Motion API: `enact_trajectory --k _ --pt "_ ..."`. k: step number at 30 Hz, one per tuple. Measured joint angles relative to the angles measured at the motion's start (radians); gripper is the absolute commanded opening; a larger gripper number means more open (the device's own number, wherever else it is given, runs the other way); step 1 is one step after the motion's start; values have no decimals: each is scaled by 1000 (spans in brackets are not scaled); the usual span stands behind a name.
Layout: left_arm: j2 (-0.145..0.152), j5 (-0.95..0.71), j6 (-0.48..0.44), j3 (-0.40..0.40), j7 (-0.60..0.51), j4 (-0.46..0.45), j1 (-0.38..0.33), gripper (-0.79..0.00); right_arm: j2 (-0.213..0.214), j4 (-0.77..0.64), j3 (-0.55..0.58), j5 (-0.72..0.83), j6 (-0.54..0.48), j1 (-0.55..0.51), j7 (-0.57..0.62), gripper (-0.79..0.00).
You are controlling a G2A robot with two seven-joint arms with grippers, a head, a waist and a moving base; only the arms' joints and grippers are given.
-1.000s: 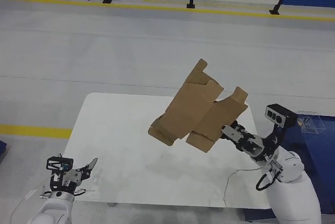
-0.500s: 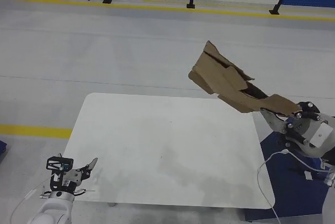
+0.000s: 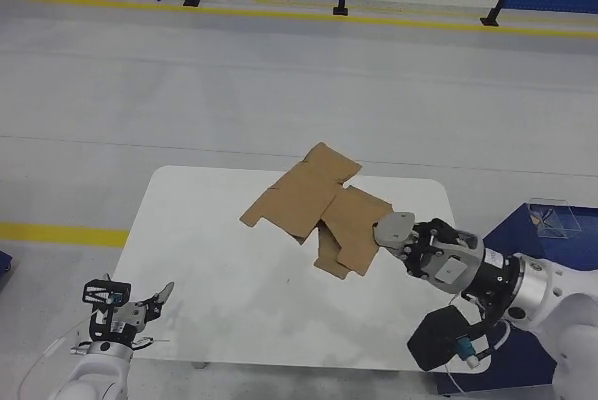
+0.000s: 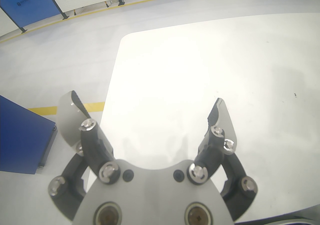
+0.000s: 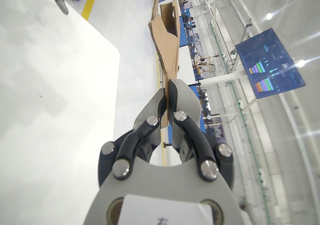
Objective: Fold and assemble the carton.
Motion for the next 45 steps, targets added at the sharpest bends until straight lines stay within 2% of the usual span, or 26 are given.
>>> enact_trajectory --k 2,5,8,10,13,16,21,25,27,29,33,38,42,45 --pt "0 0 0 0 0 0 0 0 15 0 -46 -210 128 -66 -105 -785" --pt "0 0 0 0 0 0 0 0 26 0 -77 -410 292 -147 -184 -785" --pt "0 0 0 0 0 0 0 0 31 0 -91 -507 391 -200 -198 -785" --pt "0 0 0 0 0 0 0 0 31 0 -96 -505 410 -212 -201 -785" --pt "0 0 0 0 0 0 0 0 27 0 -69 -371 386 -197 -199 -785" --pt "0 0 0 0 0 0 0 0 18 0 9 -106 302 -161 -180 -785" --pt "0 0 0 0 0 0 0 0 6 25 206 523 94 -125 -62 -785" --pt "0 0 0 0 0 0 0 0 13 128 253 1015 -76 -106 47 -785" --pt "0 0 0 0 0 0 0 0 25 191 222 1265 -147 -96 144 -785" --pt "0 0 0 0 0 0 0 0 42 231 151 1502 -163 -98 272 -785" --pt "0 0 0 0 0 0 0 0 79 306 -16 1925 -156 -104 552 -785" --pt "0 0 0 0 0 0 0 0 112 375 -211 2413 -99 -93 882 -785" --pt "0 0 0 0 0 0 0 0 121 415 -282 2666 -54 -79 1046 -785" --pt "0 0 0 0 0 0 0 0 124 431 -284 2735 -43 -66 1112 -785"
